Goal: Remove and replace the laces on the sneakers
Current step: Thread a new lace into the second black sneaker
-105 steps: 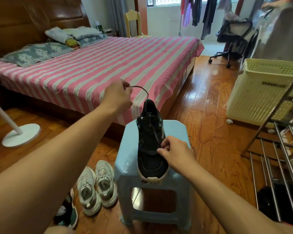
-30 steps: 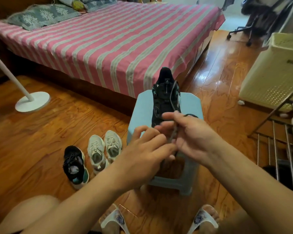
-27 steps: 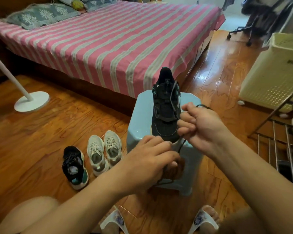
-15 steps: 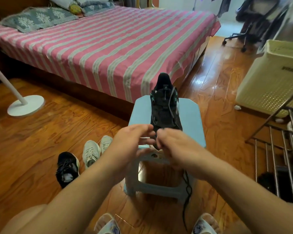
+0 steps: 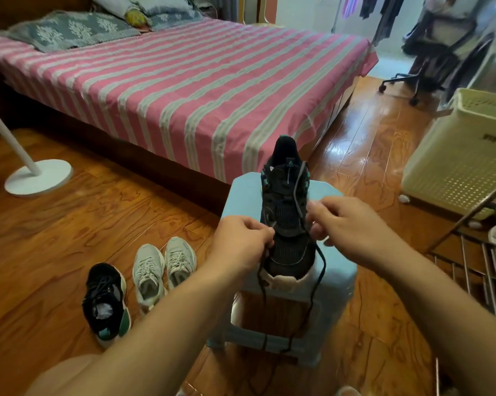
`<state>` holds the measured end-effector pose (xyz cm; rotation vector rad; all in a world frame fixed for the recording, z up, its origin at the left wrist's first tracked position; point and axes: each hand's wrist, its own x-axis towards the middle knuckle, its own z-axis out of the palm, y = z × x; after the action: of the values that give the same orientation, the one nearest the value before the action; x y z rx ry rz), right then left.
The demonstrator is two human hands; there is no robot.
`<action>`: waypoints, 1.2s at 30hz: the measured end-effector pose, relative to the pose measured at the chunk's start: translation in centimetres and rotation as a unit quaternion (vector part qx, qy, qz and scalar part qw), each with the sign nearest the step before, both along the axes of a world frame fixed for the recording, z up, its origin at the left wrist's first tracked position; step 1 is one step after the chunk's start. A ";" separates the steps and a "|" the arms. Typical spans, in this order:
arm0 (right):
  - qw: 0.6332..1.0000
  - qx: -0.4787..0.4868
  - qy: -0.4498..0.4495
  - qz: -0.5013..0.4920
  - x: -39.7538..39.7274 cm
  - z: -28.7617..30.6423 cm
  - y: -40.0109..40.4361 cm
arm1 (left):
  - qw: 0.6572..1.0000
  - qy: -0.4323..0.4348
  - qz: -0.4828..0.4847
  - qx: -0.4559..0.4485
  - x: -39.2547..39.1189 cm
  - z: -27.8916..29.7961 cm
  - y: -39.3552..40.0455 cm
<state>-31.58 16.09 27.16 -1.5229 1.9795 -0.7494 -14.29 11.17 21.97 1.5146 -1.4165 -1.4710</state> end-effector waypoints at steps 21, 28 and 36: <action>0.995 -0.050 0.085 0.032 -0.3 -5.1 -3.6 | 0.976 -0.167 0.037 -0.132 -3.1 -1.2 -0.1; 0.968 -0.189 0.131 0.098 0.5 -5.4 -4.6 | 0.980 -0.121 0.035 -0.152 -3.2 -2.2 -1.0; 0.929 -0.163 0.254 0.212 0.8 -2.6 -6.7 | 0.981 -0.093 0.031 -0.167 -2.8 -3.1 -1.1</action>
<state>-30.77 9.36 24.52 -2.4490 1.8013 -0.5487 -17.10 10.07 18.90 1.4937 -1.6166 -1.0124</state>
